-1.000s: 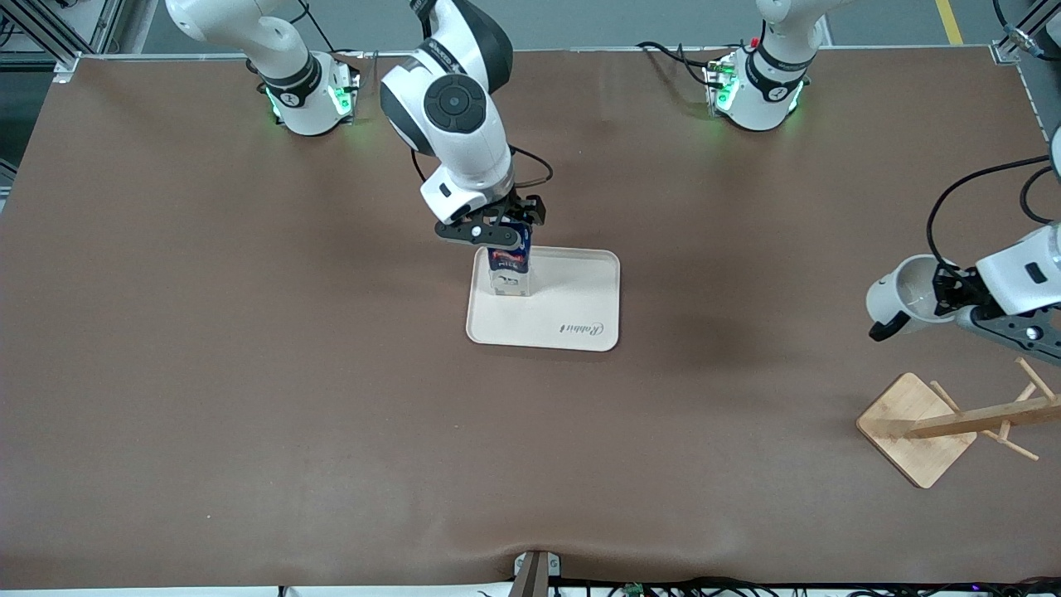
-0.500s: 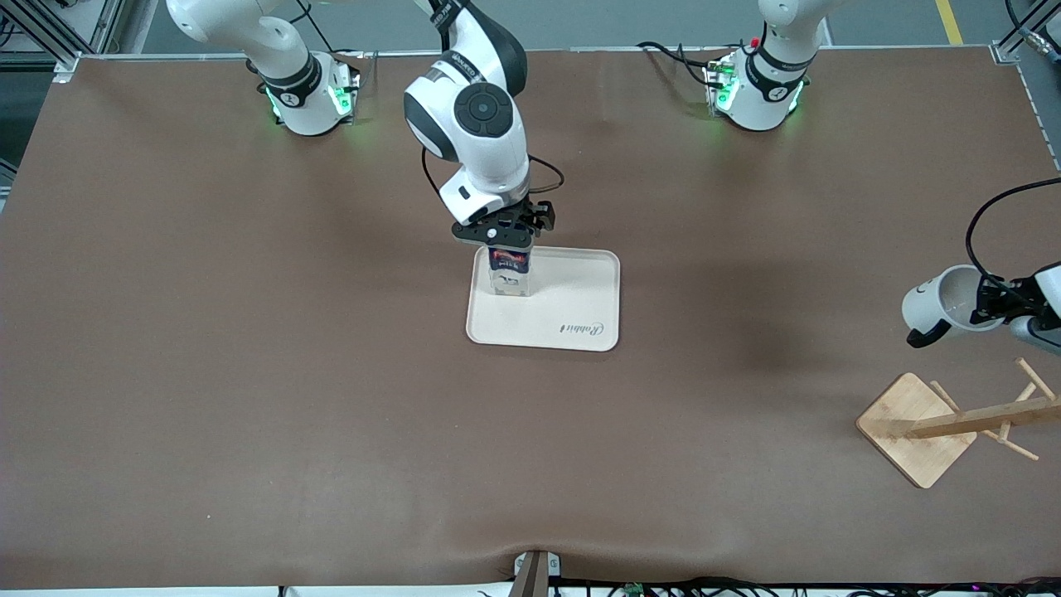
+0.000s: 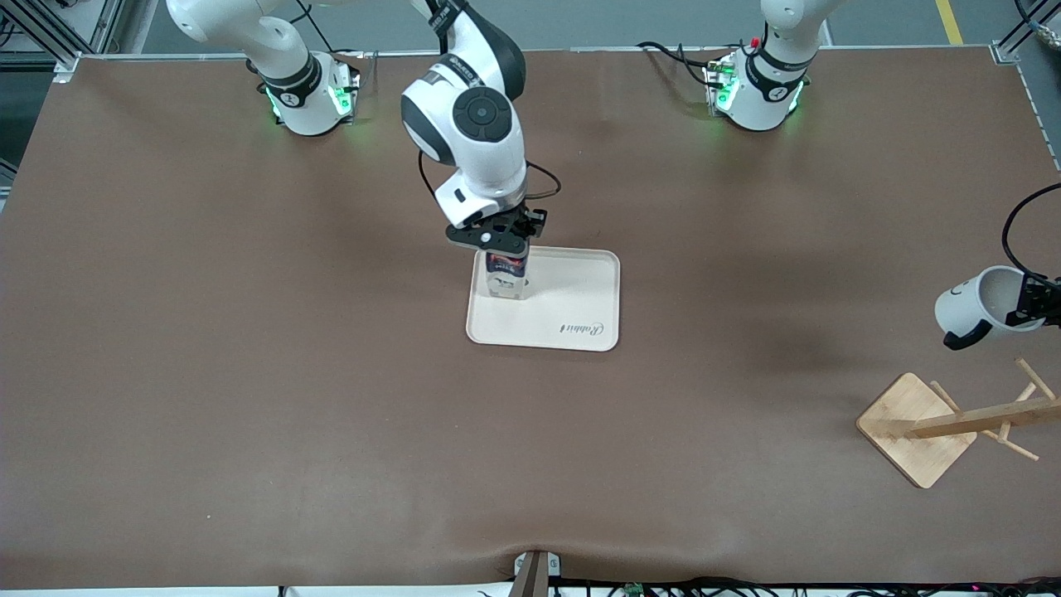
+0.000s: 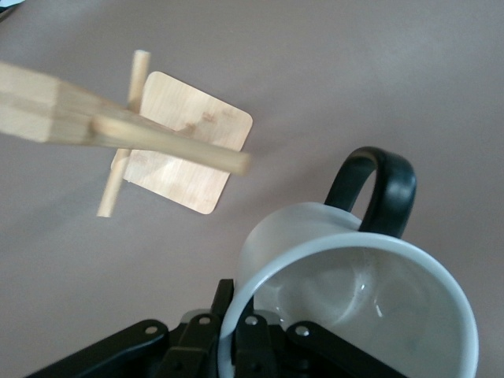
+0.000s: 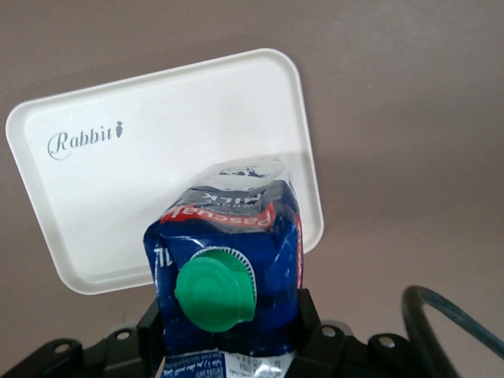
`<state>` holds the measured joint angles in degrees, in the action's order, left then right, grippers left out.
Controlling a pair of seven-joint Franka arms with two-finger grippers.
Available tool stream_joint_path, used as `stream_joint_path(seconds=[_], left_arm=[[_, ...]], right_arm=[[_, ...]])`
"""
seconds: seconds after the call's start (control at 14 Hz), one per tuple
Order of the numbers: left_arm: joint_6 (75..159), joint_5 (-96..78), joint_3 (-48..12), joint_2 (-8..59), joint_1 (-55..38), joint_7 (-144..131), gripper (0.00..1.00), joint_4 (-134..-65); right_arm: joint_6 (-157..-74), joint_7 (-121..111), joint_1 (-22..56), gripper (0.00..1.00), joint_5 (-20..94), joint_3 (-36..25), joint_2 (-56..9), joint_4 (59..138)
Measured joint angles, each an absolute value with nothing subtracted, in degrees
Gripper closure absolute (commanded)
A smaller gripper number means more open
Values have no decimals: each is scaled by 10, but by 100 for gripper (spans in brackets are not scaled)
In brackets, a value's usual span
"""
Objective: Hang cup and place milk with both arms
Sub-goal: 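Carry the mug toward the stand while the right gripper grasps the milk, then hang the mug on the stand while the right gripper carries the milk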
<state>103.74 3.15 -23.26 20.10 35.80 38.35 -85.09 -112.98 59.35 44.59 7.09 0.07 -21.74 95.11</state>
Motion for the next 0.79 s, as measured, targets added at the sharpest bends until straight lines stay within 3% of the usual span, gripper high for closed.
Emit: stream_joint_path(seconds=[0.14,0.36,0.57,0.79], left_arm=[[1042,29,-232,209,370,394,100,-849],[1052,22,-232,228,376,396,100,-823],[1053,4,-232,244,380,398,100,-800],[1053,2,-232,252,380,398,100,-789]], right_arm=[[-1007,586,396,100,106,-2,-213,876],[-910,517,325,100,114,-3,-193,834],[-869,450,267,100,110,-5,-162,852],[-875,305,192,100,86,-7,-98,944]])
